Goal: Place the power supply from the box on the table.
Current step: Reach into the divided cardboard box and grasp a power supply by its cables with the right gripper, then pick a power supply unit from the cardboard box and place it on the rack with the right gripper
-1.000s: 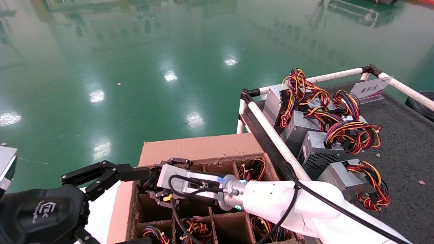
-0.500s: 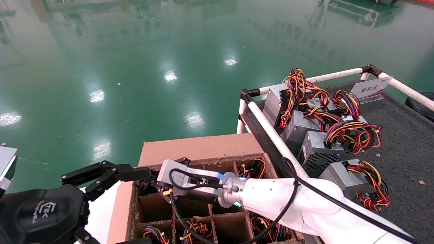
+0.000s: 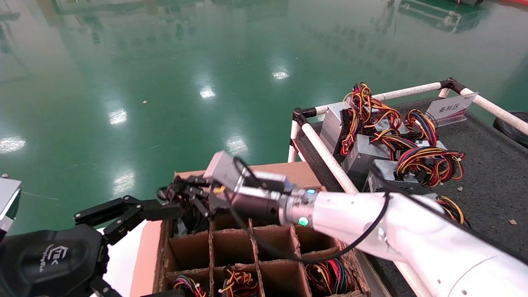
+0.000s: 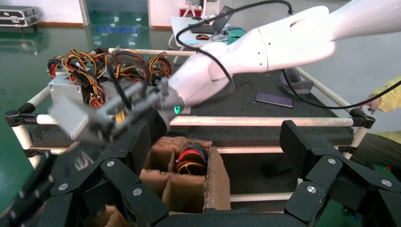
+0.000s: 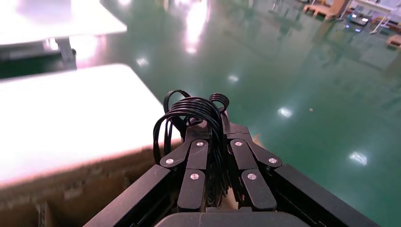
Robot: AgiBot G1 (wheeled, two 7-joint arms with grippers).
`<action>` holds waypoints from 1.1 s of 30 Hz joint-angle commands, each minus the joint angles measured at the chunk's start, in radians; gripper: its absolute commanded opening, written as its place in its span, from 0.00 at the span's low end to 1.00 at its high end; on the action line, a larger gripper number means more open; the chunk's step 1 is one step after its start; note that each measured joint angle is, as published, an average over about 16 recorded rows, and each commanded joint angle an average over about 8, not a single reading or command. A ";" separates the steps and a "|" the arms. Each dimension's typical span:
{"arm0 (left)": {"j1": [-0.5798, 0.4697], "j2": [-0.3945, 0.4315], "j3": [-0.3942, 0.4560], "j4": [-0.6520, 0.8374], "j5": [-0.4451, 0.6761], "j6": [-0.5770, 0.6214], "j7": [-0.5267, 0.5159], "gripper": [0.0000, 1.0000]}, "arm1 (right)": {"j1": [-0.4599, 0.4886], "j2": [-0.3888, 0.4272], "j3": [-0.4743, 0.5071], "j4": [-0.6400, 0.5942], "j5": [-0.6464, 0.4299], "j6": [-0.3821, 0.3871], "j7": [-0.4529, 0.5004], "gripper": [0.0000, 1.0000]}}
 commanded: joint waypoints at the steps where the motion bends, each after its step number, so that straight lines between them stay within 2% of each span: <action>1: 0.000 0.000 0.000 0.000 0.000 0.000 0.000 1.00 | 0.014 0.003 0.008 -0.020 0.026 -0.036 0.014 0.00; 8: 0.000 0.000 0.000 0.000 0.000 0.000 0.000 1.00 | 0.088 0.025 0.044 -0.065 0.093 -0.140 0.071 0.00; 15: 0.000 0.000 0.000 0.000 0.000 0.000 0.000 1.00 | 0.187 0.069 0.094 -0.102 0.163 -0.182 0.156 0.00; 25: 0.000 0.000 0.000 0.000 0.000 0.000 0.000 1.00 | 0.419 0.179 0.164 -0.240 0.244 -0.160 0.308 0.00; 29: 0.000 0.000 0.000 0.000 0.000 0.000 0.000 1.00 | 0.507 0.233 0.178 -0.324 0.256 -0.142 0.334 0.00; 33: 0.000 0.000 0.000 0.000 0.000 0.000 0.000 1.00 | 0.578 0.285 0.178 -0.408 0.250 -0.085 0.328 0.00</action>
